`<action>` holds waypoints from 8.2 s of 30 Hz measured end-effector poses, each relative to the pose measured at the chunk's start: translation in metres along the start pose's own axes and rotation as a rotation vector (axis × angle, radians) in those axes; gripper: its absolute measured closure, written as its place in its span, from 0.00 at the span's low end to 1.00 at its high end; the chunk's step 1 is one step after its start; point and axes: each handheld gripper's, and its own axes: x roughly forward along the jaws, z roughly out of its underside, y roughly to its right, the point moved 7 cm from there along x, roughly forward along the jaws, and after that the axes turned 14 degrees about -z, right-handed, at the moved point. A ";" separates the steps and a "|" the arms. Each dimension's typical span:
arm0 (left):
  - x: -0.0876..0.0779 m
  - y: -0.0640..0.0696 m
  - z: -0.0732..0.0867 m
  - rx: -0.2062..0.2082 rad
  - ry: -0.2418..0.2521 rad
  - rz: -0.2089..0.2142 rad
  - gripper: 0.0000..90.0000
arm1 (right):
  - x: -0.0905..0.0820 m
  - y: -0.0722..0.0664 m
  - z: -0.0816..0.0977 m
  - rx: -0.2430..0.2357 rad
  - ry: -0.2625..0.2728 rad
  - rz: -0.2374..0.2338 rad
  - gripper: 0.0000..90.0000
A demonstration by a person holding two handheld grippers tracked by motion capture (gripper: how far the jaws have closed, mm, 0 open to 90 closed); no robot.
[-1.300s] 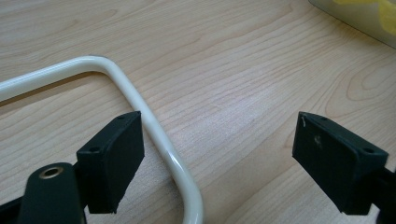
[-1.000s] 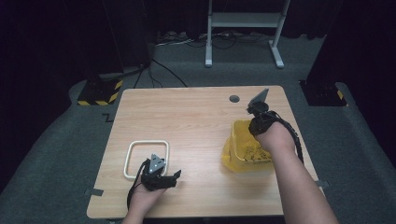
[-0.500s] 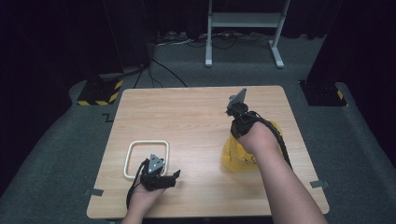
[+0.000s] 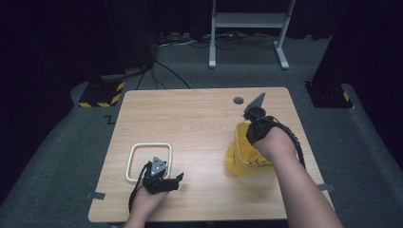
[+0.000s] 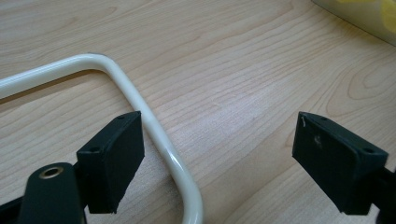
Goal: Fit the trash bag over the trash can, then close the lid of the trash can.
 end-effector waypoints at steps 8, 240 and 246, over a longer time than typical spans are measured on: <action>-0.001 0.000 0.000 0.005 0.003 -0.002 0.19 | -0.018 0.041 0.020 0.117 -0.007 0.092 0.78; -0.070 -0.093 -0.011 -0.362 0.210 -0.446 0.90 | 0.128 0.079 0.113 -0.167 0.669 -0.088 0.29; -0.078 -0.080 -0.028 -0.362 0.243 -0.428 0.90 | 0.129 0.079 0.112 -0.183 0.660 -0.100 0.26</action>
